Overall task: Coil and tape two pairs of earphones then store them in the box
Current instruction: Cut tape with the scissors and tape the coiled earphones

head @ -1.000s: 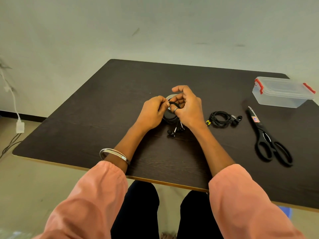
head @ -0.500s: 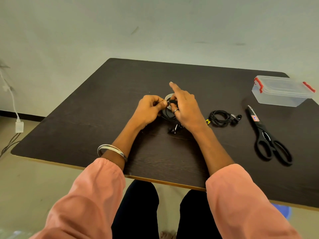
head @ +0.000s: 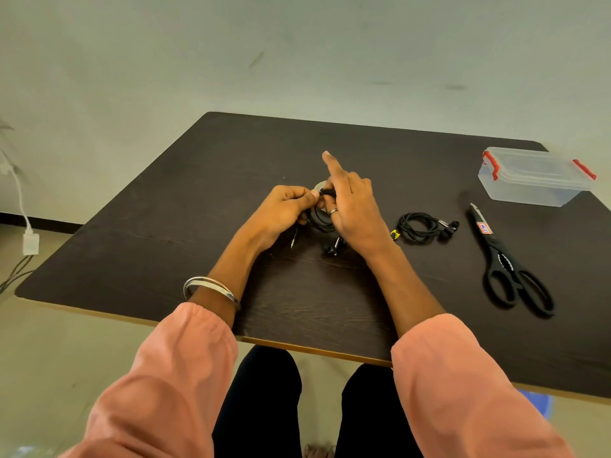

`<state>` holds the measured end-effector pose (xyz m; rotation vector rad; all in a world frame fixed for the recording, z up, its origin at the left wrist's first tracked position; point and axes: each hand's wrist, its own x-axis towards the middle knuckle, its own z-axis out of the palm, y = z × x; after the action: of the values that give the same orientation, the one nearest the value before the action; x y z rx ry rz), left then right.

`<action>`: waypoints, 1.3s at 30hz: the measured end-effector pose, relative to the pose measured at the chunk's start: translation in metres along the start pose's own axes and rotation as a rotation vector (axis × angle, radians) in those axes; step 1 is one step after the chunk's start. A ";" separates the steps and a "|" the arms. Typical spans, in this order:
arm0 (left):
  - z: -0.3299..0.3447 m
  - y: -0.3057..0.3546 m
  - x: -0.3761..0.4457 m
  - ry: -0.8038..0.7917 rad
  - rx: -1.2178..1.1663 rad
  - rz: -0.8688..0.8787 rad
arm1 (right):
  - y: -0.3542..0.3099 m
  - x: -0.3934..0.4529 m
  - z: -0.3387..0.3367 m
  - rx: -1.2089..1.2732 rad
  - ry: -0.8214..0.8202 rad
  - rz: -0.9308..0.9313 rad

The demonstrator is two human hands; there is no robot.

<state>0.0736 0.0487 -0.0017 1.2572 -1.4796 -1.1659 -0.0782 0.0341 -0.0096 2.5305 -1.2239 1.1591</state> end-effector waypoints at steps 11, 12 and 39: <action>-0.002 -0.001 0.003 0.068 -0.247 -0.093 | 0.000 0.003 0.004 -0.160 0.039 -0.047; -0.002 -0.001 0.003 0.084 -0.256 -0.101 | 0.000 0.003 0.004 -0.160 0.051 -0.051; 0.001 -0.006 0.001 0.143 -0.130 0.108 | 0.007 0.008 -0.013 1.032 0.015 0.692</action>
<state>0.0740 0.0476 -0.0078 1.1339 -1.3280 -1.0607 -0.0876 0.0291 0.0032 2.6830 -1.9484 2.4881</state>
